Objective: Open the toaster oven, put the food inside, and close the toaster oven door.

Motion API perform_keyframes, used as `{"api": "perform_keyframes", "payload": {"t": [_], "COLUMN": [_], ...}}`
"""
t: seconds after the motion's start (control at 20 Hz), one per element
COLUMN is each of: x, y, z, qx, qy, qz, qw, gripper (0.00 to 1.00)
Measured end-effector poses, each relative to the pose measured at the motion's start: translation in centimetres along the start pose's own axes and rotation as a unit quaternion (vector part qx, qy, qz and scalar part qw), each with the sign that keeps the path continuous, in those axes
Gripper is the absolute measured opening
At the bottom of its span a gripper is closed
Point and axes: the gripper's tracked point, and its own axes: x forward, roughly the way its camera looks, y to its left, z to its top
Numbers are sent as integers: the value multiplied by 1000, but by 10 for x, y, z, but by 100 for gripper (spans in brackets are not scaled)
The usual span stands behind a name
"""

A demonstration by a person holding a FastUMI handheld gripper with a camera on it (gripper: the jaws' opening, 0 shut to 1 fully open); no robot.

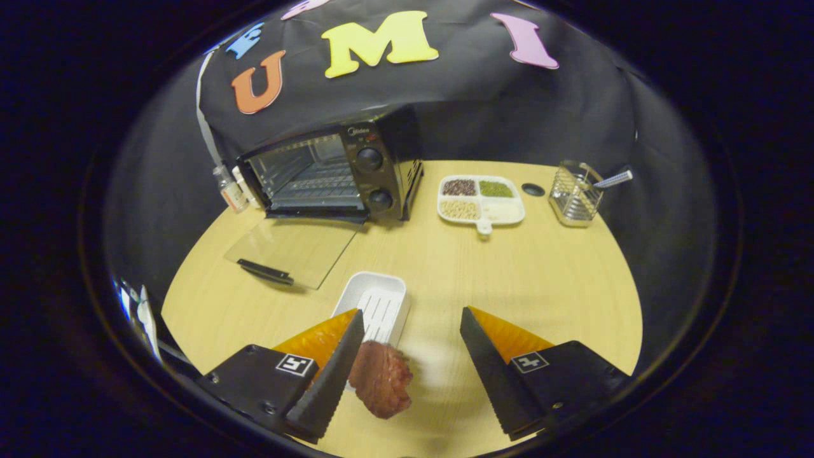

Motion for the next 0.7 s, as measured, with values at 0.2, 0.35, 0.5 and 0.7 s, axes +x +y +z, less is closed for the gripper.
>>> {"api": "perform_keyframes", "payload": {"t": [0.2, 0.35, 0.5, 0.7], "x": [2, 2, 2, -5], "y": [17, 19, 20, 15], "z": [-27, -33, -34, -27], "qx": [60, 125, 180, 201], "qy": [43, 60, 70, 72], "qz": [78, 123, 159, 168], "qw": [994, 983, 968, 962], "gripper": [79, 47, 30, 17]}}
